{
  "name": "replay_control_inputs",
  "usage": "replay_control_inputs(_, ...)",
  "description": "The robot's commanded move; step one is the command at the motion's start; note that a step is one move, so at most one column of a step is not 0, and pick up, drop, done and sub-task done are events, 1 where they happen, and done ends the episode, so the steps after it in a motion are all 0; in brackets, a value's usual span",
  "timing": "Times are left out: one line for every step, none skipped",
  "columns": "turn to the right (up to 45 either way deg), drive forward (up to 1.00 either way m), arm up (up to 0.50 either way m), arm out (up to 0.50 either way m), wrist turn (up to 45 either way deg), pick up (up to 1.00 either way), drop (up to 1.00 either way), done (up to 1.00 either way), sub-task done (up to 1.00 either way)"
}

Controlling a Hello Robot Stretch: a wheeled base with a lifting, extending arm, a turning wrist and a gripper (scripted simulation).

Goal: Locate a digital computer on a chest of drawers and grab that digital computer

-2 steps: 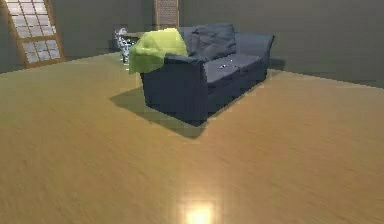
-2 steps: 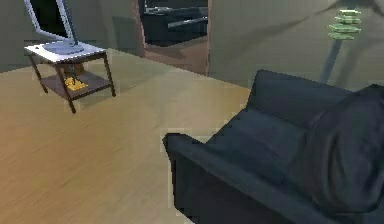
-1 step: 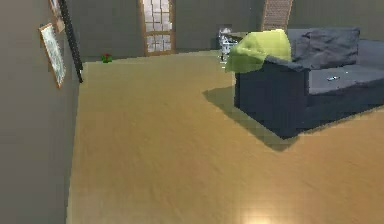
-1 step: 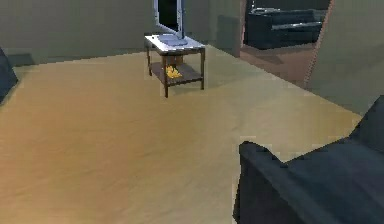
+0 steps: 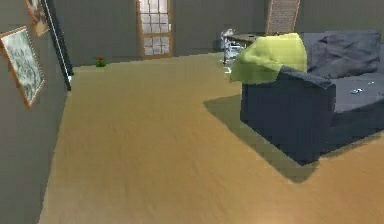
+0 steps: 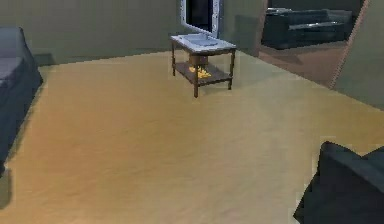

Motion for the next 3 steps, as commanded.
replay_control_inputs(-24.0,0.0,0.0,0.0,0.0,0.0,0.0,0.0,0.0)
replay_control_inputs(0.0,1.0,0.0,0.0,0.0,0.0,0.0,0.0,0.0)
replay_control_inputs(0.0,1.0,0.0,0.0,0.0,0.0,0.0,0.0,0.0)
